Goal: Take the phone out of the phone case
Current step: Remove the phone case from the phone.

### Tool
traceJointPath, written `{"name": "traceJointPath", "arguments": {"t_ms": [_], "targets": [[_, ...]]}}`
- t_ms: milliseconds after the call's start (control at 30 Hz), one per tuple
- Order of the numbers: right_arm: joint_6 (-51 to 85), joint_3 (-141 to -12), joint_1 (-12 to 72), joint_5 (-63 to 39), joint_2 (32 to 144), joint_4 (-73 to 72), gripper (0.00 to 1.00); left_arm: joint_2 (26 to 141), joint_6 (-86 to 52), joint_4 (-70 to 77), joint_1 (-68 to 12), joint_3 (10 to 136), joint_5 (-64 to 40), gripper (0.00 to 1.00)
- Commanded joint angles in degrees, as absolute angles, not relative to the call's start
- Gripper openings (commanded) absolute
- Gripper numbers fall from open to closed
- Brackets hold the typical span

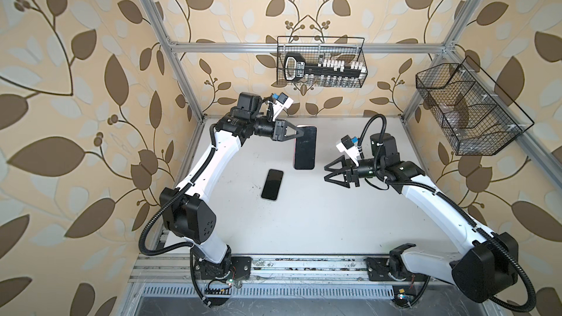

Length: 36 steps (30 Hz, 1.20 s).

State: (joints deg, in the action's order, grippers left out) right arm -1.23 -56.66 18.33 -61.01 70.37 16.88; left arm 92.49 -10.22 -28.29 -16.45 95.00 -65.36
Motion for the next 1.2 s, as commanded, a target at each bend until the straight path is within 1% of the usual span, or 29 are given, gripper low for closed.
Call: {"name": "traceJointPath", "arguments": {"t_ms": [0, 67, 133, 167, 200, 233, 333, 400, 467, 533, 633, 733, 933, 1033, 1167], "targets": [[6.05, -55.66, 18.06, -58.53, 70.47, 8.50, 0.69, 89.31, -25.30, -13.30, -16.17, 93.34, -60.41, 0.00], [9.89, -54.89, 17.73, -56.45, 70.59, 5.18, 0.75, 88.74, -30.29, -9.23, -16.17, 91.66, -57.35, 0.00], [15.51, -54.02, 17.32, -55.86, 71.15, 0.61, 0.86, 87.56, -34.94, -5.29, -16.17, 89.75, -53.62, 0.00], [17.93, -53.89, 17.15, -55.56, 71.34, -0.97, 0.88, 87.10, -36.60, -4.02, -16.09, 89.06, -52.19, 0.00], [20.48, -53.64, 17.14, -54.84, 71.66, -2.54, 0.97, 86.40, -38.94, -2.46, -16.08, 87.94, -49.66, 0.00], [22.98, -53.34, 17.09, -53.89, 71.96, -4.31, 0.98, 85.82, -41.36, -0.45, -16.08, 86.74, -47.74, 0.00], [30.47, -51.30, 17.02, -51.56, 72.08, -11.02, 0.99, 83.91, -46.32, 3.11, -15.99, 83.62, -42.68, 0.00], [34.06, -50.61, 16.96, -49.57, 72.22, -12.88, 1.00, 82.87, -48.67, 4.46, -15.91, 81.71, -39.46, 0.00], [38.23, -49.33, 16.87, -48.89, 72.28, -16.78, 1.00, 79.86, -50.95, 5.71, -15.91, 79.78, -36.34, 0.00], [41.59, -48.87, 17.02, -47.44, 72.59, -17.75, 1.00, 78.78, -54.84, 7.28, -15.82, 77.70, -33.75, 0.00], [43.60, -48.54, 17.28, -45.02, 72.93, -17.92, 1.00, 77.86, -60.43, 13.88, -15.82, 73.31, -32.06, 0.00], [44.80, -48.69, 18.05, -44.09, 73.72, -18.41, 1.00, 77.85, -66.18, 21.62, -15.82, 69.42, -31.59, 0.00], [48.77, -48.47, 18.89, -42.61, 74.48, -22.95, 1.00, 80.08, -76.19, 34.77, -15.82, 65.81, -34.39, 0.00], [49.94, -48.61, 18.98, -41.69, 74.95, -23.85, 1.00, 81.46, -79.33, 40.11, -15.82, 64.79, -35.43, 0.00], [52.38, -48.18, 18.88, -41.60, 75.92, -26.51, 1.00, 82.00, -81.32, 43.15, -15.82, 64.77, -36.50, 0.00]]}}
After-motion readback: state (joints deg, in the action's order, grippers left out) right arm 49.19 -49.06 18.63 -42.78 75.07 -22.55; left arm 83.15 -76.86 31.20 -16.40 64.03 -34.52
